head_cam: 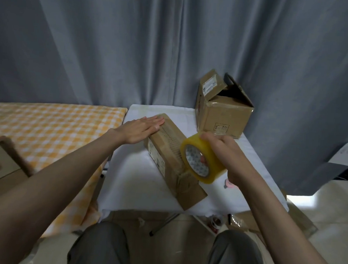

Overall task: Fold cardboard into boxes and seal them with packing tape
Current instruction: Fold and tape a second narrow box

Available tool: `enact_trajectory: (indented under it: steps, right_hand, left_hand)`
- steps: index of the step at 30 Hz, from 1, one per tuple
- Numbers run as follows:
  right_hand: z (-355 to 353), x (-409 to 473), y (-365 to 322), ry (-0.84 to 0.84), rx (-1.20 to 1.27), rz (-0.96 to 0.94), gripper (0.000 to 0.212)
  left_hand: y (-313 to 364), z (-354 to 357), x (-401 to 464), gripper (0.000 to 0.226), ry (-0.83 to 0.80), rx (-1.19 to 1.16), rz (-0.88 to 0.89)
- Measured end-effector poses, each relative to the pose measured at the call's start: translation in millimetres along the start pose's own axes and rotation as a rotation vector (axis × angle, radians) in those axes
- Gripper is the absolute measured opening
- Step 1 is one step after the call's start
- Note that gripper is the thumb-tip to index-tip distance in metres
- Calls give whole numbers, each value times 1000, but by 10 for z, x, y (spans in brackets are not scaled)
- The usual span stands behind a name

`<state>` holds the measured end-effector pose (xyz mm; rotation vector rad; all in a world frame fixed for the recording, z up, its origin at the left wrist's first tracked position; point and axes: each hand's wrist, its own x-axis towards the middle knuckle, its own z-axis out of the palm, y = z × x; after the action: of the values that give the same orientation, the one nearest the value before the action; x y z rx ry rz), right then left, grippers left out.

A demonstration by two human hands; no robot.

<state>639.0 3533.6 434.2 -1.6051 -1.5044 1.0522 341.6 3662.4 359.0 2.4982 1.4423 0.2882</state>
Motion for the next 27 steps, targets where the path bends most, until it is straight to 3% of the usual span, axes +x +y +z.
enact_trajectory:
  steps: [5, 13, 27]
  right_hand:
    - [-104, -141, 224, 42, -165, 6, 59]
    - [-10, -215, 408, 103, -347, -34, 63]
    - [108, -138, 804, 53, -359, 66, 44]
  left_hand:
    - [55, -15, -1, 65, 16, -2, -3]
    - [55, 11, -51, 64, 27, 9, 15]
    - [-36, 92, 5, 62, 85, 30, 48]
